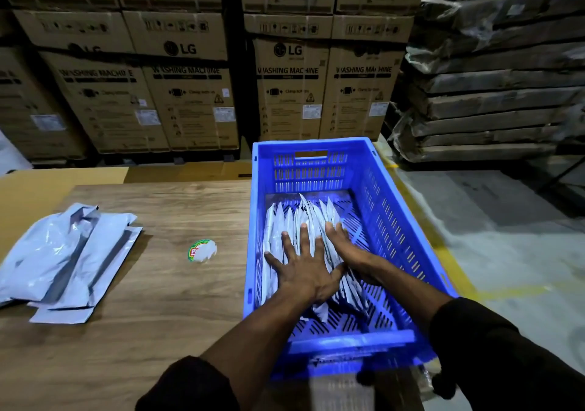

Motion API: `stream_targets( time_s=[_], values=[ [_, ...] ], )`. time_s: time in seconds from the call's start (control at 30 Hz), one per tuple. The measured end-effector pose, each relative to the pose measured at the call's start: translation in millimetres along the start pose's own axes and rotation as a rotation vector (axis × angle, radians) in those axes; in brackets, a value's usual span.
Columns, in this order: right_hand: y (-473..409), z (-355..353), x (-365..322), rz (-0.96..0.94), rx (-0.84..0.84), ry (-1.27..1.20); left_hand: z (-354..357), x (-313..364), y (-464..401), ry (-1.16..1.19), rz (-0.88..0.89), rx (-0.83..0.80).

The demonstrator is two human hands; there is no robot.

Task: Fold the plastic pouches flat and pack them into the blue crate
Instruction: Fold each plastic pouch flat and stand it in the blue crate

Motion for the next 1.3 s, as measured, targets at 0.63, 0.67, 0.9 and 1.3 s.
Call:
stream_targets(
  time_s=[0.63,0.67,0.9,1.3],
  values=[
    [-28.7,-4.8,15.7,0.016,-0.178,-0.280,1.8,6.4,-0.6,-0.068,0.029,-0.010],
    [-25.5,-2.3,12.6,0.019,-0.194,-0.285,1.8,5.9,-1.1,-0.060,0.028,-0.011],
    [-4.1,0.0,-3.9,0.043,-0.152,-0.293,6.1,5.5,-3.1,-0.070,0.032,-0.016],
    [-7.1,4.1,-1.2,0.034,-0.171,-0.322,6.6,3.5,-2.5,-0.129,0.002,-0.048]
  ],
)
Point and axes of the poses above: each hand's wrist, its own y-axis away from the middle knuckle, its own z-axis out of the palm, x = y × z, the point moved 3 cm from there along -y, towards the middle knuckle, and after that the axes turned 5 degrees about -x, right-handed, at the moved point
